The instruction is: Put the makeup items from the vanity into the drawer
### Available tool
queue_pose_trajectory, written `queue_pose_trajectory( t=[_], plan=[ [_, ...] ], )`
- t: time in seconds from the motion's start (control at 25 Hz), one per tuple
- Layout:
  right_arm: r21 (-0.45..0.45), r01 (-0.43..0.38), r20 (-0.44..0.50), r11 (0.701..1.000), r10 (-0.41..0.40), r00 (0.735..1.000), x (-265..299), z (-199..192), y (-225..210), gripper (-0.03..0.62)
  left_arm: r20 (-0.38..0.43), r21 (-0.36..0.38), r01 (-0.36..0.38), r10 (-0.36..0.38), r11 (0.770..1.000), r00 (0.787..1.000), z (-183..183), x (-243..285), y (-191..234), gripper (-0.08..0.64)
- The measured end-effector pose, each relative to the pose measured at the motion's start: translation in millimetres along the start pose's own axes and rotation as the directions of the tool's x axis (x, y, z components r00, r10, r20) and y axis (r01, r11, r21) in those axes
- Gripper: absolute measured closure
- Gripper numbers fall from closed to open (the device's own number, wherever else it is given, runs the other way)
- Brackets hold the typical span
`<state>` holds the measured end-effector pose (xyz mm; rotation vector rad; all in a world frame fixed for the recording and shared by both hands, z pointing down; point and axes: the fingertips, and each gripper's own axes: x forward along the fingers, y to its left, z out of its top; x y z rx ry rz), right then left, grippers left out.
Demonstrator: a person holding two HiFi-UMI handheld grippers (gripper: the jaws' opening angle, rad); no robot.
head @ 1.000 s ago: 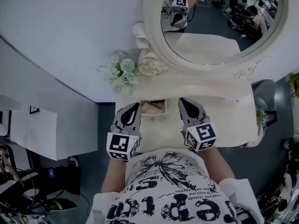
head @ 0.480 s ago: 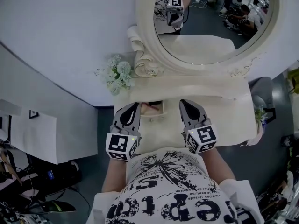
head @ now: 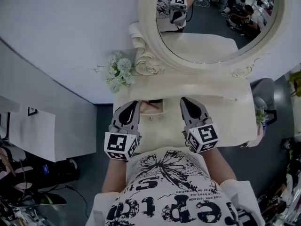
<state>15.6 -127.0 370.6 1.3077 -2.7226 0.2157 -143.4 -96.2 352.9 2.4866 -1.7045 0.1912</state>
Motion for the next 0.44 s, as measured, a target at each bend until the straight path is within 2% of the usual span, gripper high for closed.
queue_pose_trajectory(
  t=[0.44],
  plan=[
    [-0.008, -0.009, -0.009, 1.000, 0.009, 1.000, 1.7, -2.0, 7.5, 0.575, -0.009, -0.007, -0.009, 0.009, 1.000, 1.000, -5.6, 1.3, 1.3, 0.538]
  ],
)
